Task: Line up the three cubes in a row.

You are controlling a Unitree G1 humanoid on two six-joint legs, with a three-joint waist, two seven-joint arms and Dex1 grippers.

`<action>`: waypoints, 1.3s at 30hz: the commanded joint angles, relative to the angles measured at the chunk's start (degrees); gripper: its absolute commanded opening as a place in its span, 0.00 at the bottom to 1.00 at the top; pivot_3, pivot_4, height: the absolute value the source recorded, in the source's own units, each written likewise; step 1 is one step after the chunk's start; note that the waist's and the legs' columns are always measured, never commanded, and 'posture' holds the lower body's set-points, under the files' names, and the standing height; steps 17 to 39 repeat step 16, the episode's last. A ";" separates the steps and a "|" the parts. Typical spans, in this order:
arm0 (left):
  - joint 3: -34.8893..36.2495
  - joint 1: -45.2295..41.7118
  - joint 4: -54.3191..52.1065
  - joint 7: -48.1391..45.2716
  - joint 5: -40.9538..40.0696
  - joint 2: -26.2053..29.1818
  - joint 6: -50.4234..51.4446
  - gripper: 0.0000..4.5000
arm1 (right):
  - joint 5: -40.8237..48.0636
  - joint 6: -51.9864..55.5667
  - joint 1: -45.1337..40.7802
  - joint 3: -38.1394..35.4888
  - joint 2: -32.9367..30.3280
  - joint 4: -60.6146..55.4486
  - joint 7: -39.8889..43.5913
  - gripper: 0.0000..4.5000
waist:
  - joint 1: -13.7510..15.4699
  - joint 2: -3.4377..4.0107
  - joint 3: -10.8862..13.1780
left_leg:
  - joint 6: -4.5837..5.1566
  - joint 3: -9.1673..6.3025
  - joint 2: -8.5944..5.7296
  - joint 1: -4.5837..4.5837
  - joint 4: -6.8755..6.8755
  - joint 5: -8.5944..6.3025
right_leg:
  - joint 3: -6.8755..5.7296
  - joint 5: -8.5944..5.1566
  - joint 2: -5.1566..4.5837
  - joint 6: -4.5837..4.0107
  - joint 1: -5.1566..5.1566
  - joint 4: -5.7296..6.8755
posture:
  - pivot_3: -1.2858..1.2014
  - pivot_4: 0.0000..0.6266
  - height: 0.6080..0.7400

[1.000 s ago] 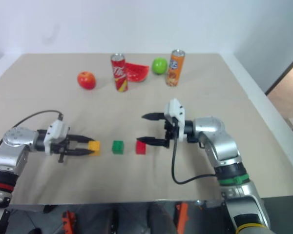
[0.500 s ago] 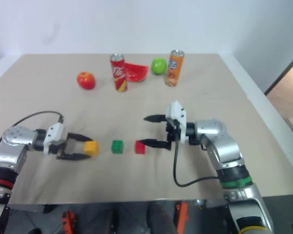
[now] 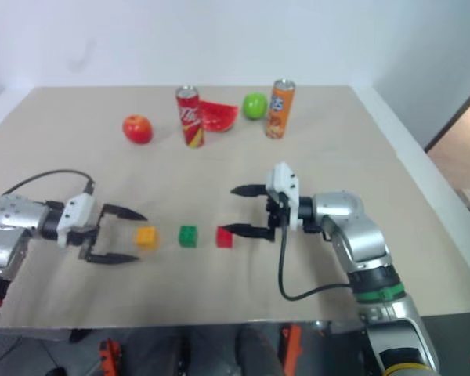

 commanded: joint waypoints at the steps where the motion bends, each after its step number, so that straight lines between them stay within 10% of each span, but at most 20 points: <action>1: 4.32 0.96 -9.20 5.58 -6.54 0.91 10.64 0.99 | 2.93 1.93 -1.28 -1.97 -0.63 -3.46 0.27 1.00 | 0.00 0.00 0.00 | 0.00 0.00 0.00 0.01 0.00 0.00 | 0.00 0.00 -0.02 0.00 0.01 0.02 | 0.52 0.24 1.00; 16: 10.82 3.86 -15.82 41.57 -2.76 -10.90 19.82 0.99 | -4.46 -11.30 -3.41 -6.04 -0.08 9.60 -7.39 1.00 | 0.01 -0.02 -0.01 | -0.04 0.05 -0.05 0.04 0.07 0.02 | 0.09 0.06 -0.05 0.05 0.05 0.02 | 0.52 0.24 1.00; 39: 10.82 3.86 -15.82 41.57 -2.76 -10.90 19.82 0.99 | -4.46 -11.30 -3.41 -6.04 -0.08 9.60 -7.39 1.00 | 0.01 -0.02 -0.01 | -0.04 0.05 -0.05 0.04 0.07 0.02 | 0.09 0.06 -0.05 0.05 0.05 0.02 | 0.52 0.24 1.00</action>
